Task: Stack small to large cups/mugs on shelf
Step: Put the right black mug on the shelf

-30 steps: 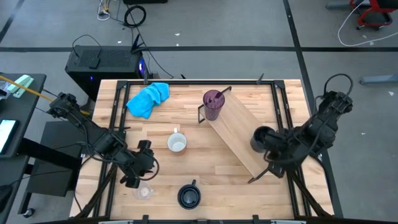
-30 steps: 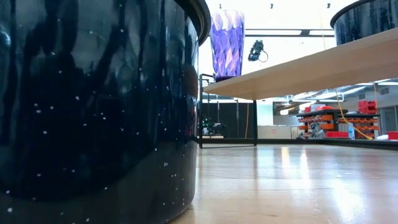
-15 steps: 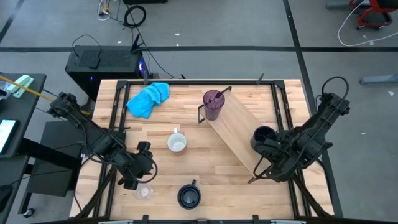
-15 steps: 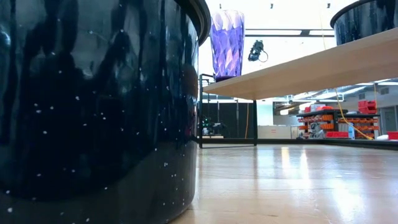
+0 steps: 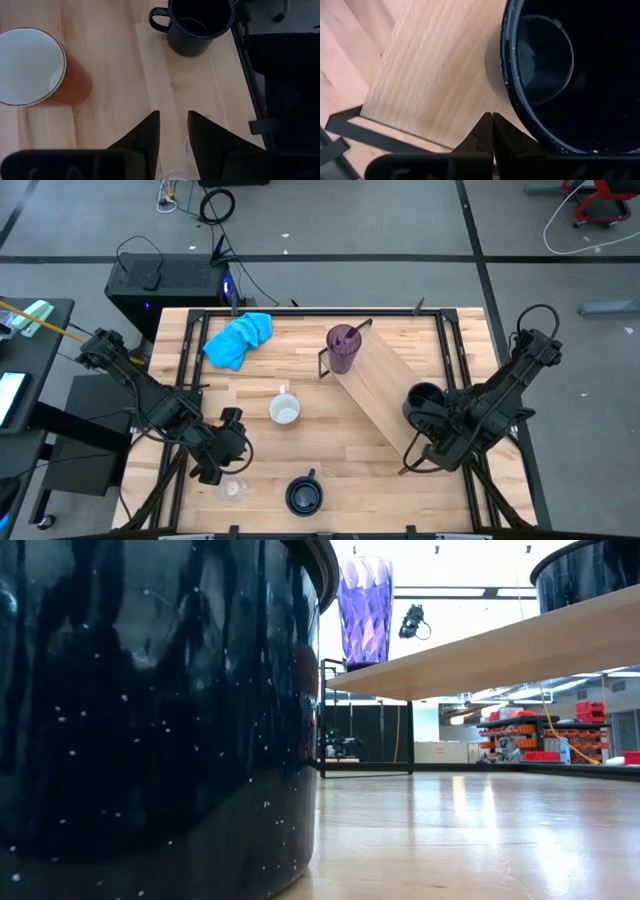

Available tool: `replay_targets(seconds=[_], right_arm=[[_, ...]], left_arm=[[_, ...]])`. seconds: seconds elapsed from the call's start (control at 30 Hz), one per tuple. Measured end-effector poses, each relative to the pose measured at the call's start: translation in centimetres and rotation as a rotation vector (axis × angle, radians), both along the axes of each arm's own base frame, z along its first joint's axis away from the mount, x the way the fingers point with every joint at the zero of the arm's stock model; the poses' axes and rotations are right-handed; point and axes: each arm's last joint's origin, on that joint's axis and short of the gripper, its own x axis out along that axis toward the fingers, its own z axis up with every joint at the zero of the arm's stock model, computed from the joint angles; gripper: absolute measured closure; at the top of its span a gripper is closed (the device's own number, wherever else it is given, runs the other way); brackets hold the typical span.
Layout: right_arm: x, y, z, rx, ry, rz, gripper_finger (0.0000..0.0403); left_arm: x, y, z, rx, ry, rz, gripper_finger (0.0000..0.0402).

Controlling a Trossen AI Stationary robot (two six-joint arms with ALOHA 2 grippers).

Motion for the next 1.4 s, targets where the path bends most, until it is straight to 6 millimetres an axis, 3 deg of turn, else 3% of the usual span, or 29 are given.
replay_targets(seconds=[0.57, 0.73, 0.97, 1.4], right_arm=[[1.6, -2.0, 0.0, -0.056, -0.026, -0.046, 0.0398], [2.0, -1.3, 0.0, 0.058, -0.027, -0.044, 0.0398], [0.9, -1.0, 0.0, 0.042, 0.043, -0.051, 0.0398], [0.6, -0.8, -0.1, -0.06, -0.016, 0.044, 0.0398]], left_arm=[[0.0, 0.0, 0.0, 0.002, 0.0, -0.002, 0.0294], [0.0, 0.0, 0.0, 0.004, 0.003, -0.001, 0.0294], [0.0, 0.0, 0.0, 0.003, 0.003, -0.001, 0.0294], [-0.4, -0.4, 0.0, 0.003, 0.004, -0.023, 0.0294]])
